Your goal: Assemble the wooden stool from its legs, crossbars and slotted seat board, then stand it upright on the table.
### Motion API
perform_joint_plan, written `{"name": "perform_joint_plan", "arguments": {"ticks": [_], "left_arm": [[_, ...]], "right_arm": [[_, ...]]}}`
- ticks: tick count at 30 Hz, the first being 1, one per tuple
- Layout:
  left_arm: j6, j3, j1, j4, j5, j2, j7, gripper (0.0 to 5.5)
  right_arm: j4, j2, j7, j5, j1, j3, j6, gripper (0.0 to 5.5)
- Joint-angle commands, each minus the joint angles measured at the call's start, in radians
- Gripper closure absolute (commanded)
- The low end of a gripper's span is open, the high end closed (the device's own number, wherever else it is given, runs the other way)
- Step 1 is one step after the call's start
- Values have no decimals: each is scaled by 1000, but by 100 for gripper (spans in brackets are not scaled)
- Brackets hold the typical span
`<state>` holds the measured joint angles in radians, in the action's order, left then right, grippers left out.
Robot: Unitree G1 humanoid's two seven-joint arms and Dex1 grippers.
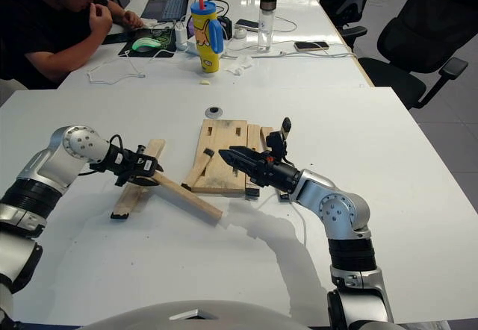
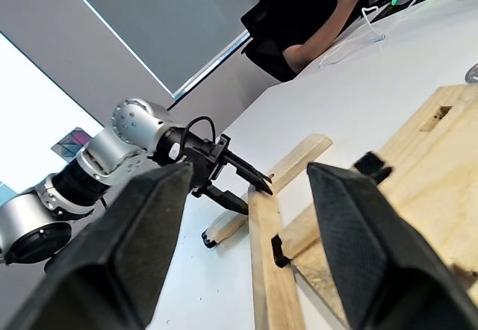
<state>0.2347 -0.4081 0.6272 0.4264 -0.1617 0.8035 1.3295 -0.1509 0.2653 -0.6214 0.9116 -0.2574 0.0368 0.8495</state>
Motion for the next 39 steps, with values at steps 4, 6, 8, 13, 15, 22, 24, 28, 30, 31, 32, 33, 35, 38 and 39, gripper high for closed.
{"name": "perform_joint_plan", "arguments": {"ticks": [4, 6, 8, 13, 15, 22, 24, 28, 30, 31, 32, 33, 35, 38, 39], "left_arm": [[-49, 170, -87, -140, 180, 66, 17, 470], [-69, 213, -125, -164, 204, 85, 0, 498], [-96, 243, -168, -190, 222, 97, -14, 524], [-140, 240, -264, -266, 208, 115, -29, 548], [-131, 230, -264, -283, 171, 103, -67, 548], [-182, 248, -302, -332, 180, 99, -100, 470], [-186, 250, -315, -334, 186, 104, -96, 440], [-190, 247, -322, -334, 195, 114, -79, 375], [-183, 238, -309, -320, 188, 112, -72, 351], [-187, 233, -301, -314, 191, 110, -63, 334], [-190, 228, -295, -308, 192, 107, -54, 321], [-185, 222, -289, -298, 191, 103, -47, 306], [-189, 207, -289, -290, 189, 106, -23, 273], [-227, 203, -307, -303, 200, 105, -8, 237], [-234, 206, -310, -305, 201, 102, -13, 230]], "right_arm": [[-15, 3, 23, 76, 4, 102, 30, 262], [-21, 4, 34, 119, 8, 148, 40, 262], [-24, 6, 48, 157, 14, 191, 47, 262], [-15, 19, 60, 190, 13, 205, 76, 262], [-11, 14, 63, 184, 5, 194, 78, 262], [-21, -1, 77, 172, 16, 157, 75, 262], [-25, 0, 81, 173, 26, 160, 72, 262], [-31, 6, 79, 178, 41, 161, 74, 262], [-36, 11, 77, 189, 48, 162, 87, 262], [-44, 28, 65, 188, 57, 156, 97, 262], [-56, 59, 40, 170, 70, 138, 105, 262], [-66, 97, 9, 138, 82, 111, 109, 262], [-77, 174, -51, 52, 98, 46, 90, 244], [-65, 242, -137, -82, 81, -49, 6, 210], [-69, 258, -161, -140, 78, -92, -37, 185]]}}
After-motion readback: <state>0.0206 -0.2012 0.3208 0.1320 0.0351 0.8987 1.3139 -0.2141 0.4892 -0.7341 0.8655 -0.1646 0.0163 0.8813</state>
